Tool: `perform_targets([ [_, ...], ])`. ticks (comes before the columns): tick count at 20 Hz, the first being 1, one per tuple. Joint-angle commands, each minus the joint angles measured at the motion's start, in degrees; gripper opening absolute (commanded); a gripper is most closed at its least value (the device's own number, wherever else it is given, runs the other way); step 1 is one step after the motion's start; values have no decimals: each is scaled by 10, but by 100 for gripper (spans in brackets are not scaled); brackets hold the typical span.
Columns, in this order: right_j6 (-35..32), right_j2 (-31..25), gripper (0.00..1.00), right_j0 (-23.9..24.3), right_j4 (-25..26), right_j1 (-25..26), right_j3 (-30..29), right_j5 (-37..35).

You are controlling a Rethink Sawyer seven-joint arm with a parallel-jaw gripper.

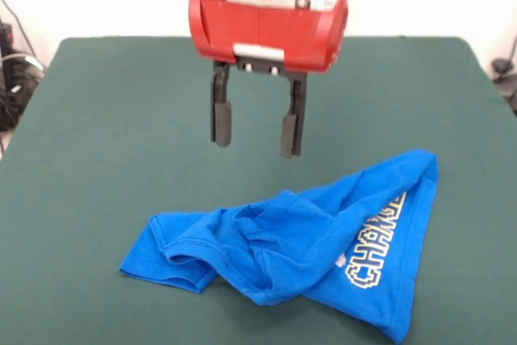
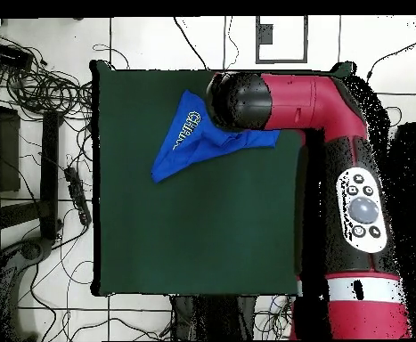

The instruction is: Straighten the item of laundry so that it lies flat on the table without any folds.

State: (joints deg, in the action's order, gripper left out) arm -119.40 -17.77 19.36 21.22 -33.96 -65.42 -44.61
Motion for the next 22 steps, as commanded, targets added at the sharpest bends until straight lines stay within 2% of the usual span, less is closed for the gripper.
perform_targets([
  [1, 69, -25, 100, -4, 27, 52, -96, 21],
  [12, 43, -23, 100, -2, 34, 67, -104, 43],
  [22, 50, -27, 100, 0, 36, 86, -109, 45],
])
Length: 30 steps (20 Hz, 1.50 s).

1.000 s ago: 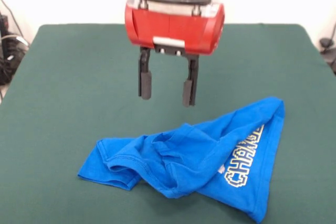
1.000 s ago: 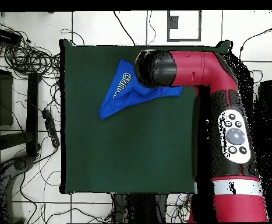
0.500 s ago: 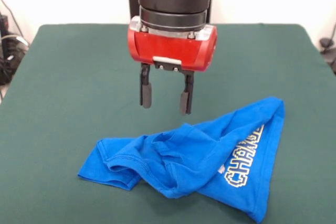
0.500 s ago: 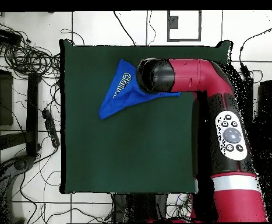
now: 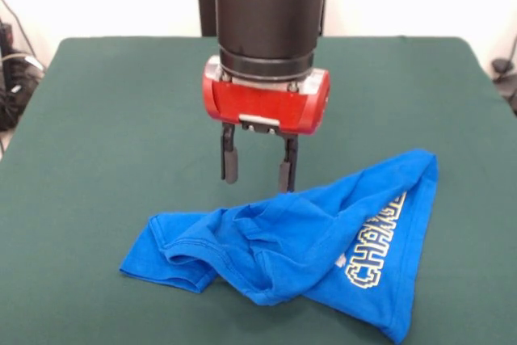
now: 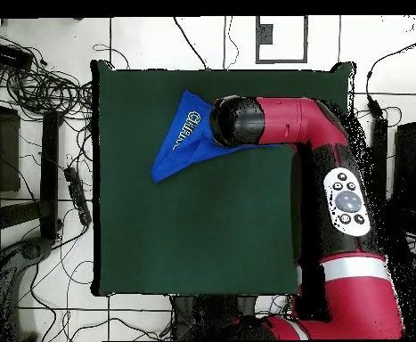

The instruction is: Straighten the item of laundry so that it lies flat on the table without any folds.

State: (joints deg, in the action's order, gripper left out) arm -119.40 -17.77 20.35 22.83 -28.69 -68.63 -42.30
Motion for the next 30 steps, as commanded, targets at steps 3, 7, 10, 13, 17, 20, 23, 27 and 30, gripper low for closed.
perform_targets([
  [3, 41, -27, 100, -11, 19, 41, -80, 34],
  [7, 29, -25, 100, -15, 19, 48, -81, 45],
  [10, 27, -24, 100, -15, 19, 48, -87, 49],
  [13, 25, -24, 100, -15, 19, 48, -91, 51],
  [17, 20, -23, 100, -16, 19, 48, -95, 56],
  [20, 20, -23, 100, -16, 19, 51, -92, 56],
  [23, 21, -24, 100, -16, 18, 53, -90, 56],
  [27, 24, -26, 100, -14, 20, 52, -90, 56],
  [30, 31, -30, 100, -11, 18, 54, -90, 53],
])
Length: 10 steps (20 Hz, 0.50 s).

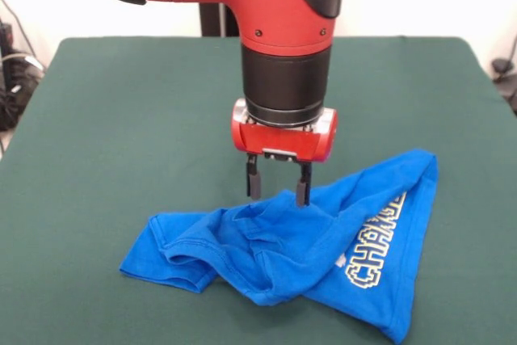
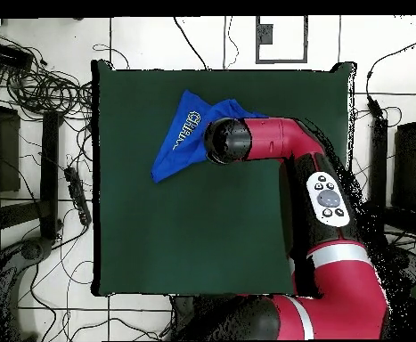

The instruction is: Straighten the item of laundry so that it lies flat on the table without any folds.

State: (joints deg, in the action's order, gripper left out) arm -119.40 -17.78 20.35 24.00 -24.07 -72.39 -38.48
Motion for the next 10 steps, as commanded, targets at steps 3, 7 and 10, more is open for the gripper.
perform_targets([
  [3, 26, -26, 0, -14, 9, 6, -54, 17],
  [7, 26, -25, 0, -15, 11, 7, -49, 16],
  [10, 24, -24, 0, -16, 13, 6, -50, 19],
])
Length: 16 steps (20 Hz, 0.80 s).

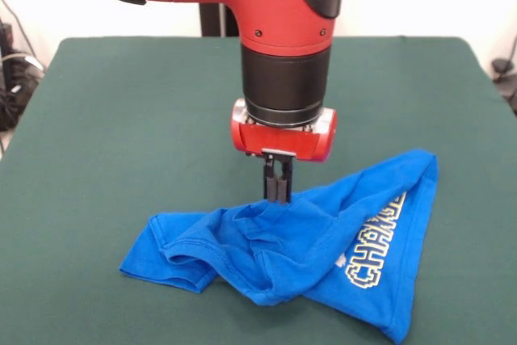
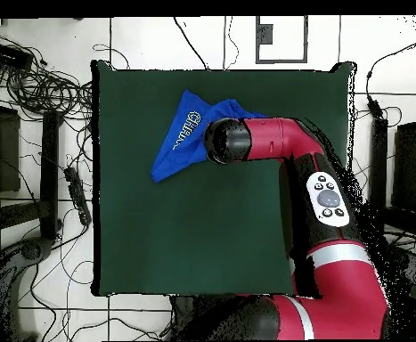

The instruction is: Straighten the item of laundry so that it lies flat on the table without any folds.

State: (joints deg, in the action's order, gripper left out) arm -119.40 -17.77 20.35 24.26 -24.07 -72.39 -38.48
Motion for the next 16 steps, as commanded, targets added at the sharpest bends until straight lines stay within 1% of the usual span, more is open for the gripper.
perform_targets([
  [1, 23, -23, 0, -16, 11, 6, -51, 21],
  [6, -1, -17, 0, -21, 11, 4, -55, 39],
  [10, 1, -16, 0, -21, 13, 4, -55, 43],
  [11, 1, -14, 100, -22, 14, 4, -54, 43],
  [16, -3, -9, 100, -27, 17, 3, -54, 45],
])
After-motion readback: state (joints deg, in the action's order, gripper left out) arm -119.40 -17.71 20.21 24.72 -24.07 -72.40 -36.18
